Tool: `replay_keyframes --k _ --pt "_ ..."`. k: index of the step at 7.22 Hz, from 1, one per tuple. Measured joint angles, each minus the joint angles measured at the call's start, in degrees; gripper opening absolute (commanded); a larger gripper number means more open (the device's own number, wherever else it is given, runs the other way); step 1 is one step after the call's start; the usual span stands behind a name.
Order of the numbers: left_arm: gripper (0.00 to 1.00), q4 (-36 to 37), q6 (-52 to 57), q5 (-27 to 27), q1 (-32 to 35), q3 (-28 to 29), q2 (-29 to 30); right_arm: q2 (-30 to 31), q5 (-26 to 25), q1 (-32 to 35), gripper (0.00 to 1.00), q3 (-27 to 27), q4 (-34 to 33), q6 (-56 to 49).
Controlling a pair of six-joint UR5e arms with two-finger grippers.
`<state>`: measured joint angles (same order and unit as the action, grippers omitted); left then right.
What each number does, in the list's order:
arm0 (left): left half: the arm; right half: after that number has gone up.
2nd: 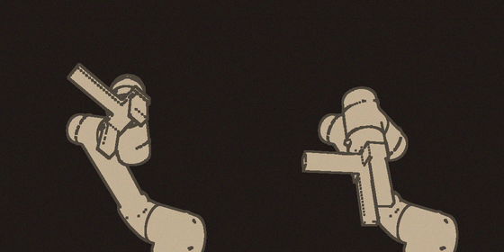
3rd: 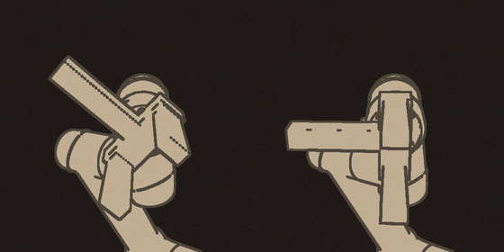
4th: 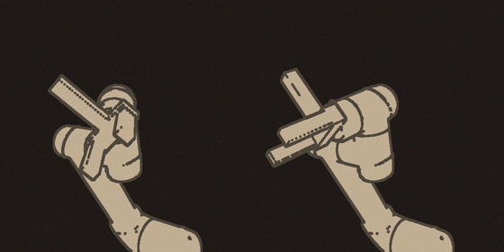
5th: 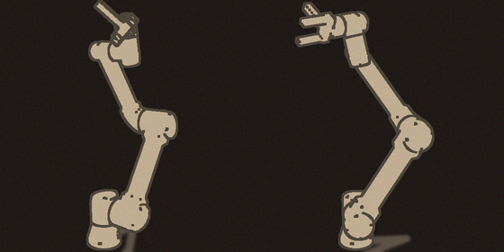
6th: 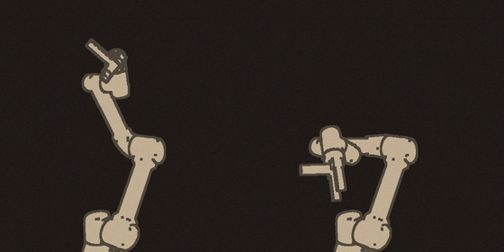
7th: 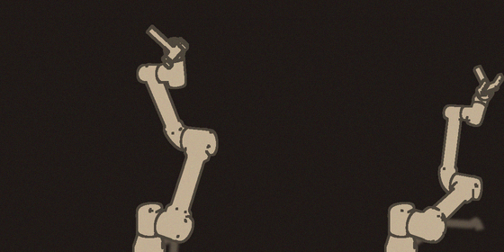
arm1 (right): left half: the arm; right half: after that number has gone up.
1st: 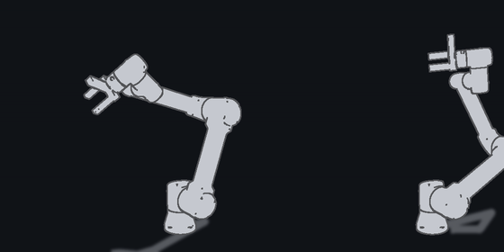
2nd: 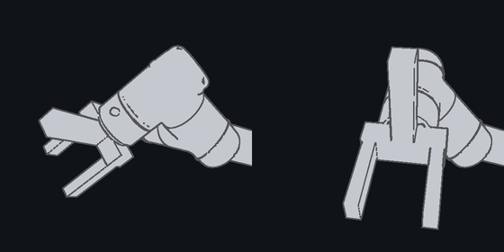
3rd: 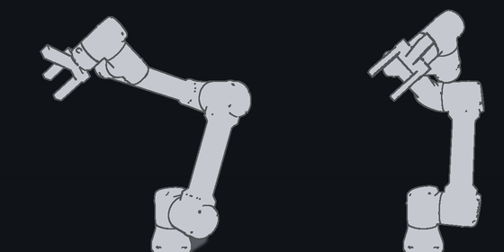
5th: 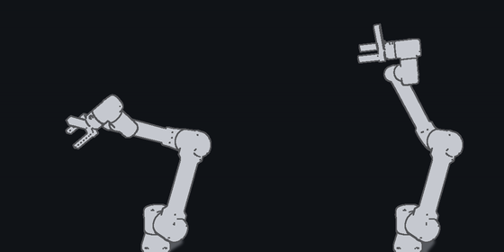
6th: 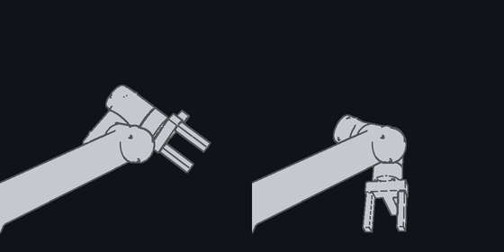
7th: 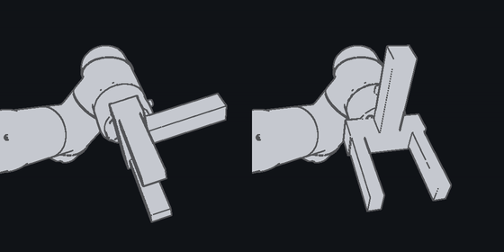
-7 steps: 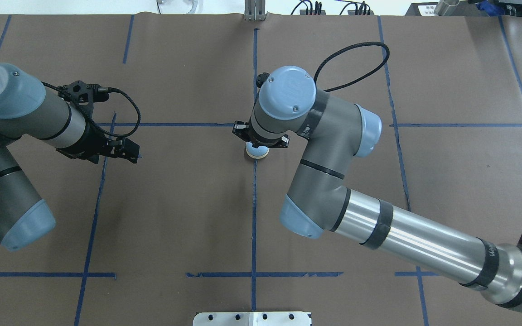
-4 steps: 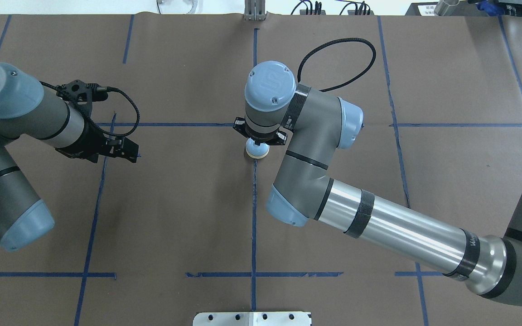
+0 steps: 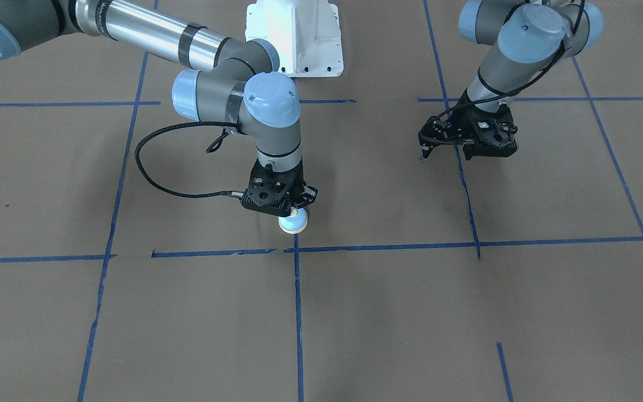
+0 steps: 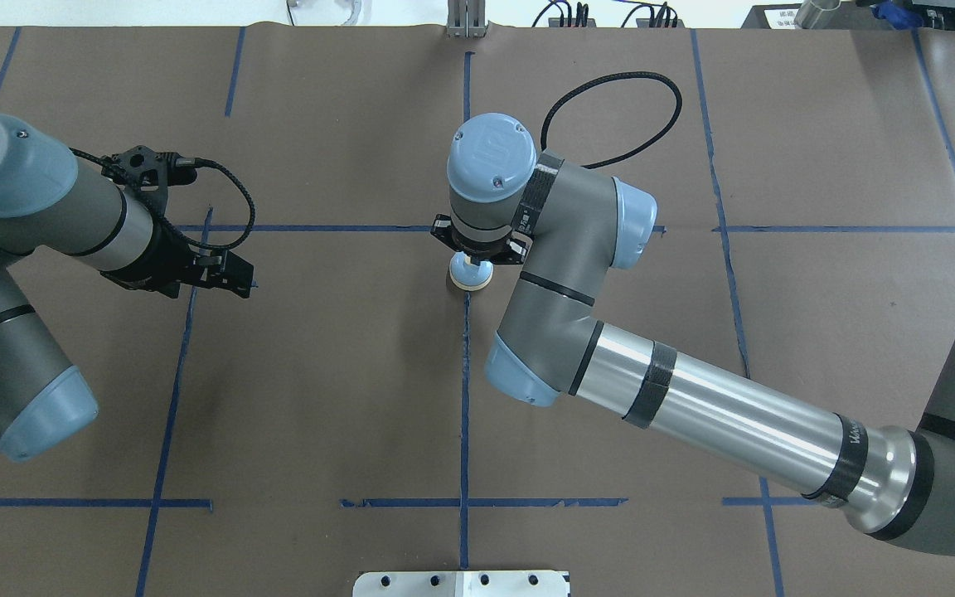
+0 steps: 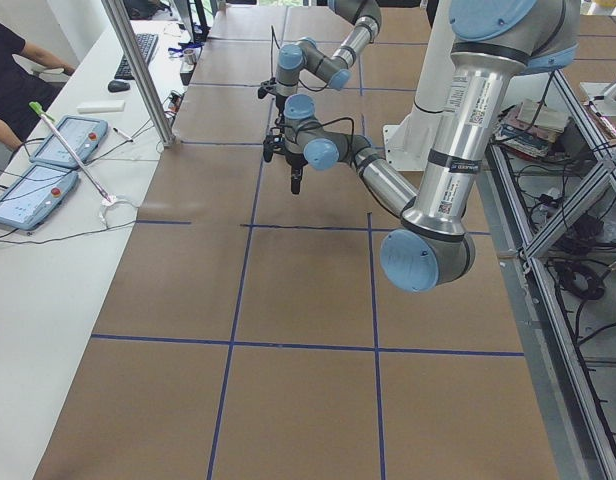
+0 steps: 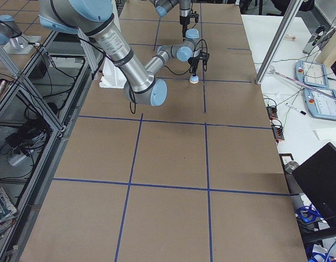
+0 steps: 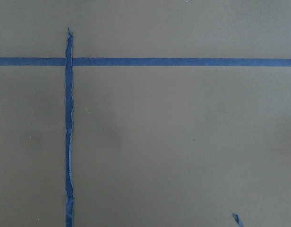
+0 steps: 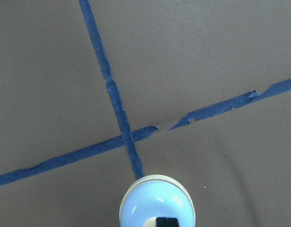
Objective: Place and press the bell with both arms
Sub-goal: 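Press down on the bell's top button with the right gripper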
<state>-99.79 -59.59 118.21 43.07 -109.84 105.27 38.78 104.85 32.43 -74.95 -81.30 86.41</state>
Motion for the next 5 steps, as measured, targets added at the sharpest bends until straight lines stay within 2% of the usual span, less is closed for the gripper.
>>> replay_keyframes --k 5 --pt "1.00 0.0 0.0 0.0 0.0 -0.3 -0.6 -0.7 0.4 0.2 0.00 0.9 0.6 0.0"
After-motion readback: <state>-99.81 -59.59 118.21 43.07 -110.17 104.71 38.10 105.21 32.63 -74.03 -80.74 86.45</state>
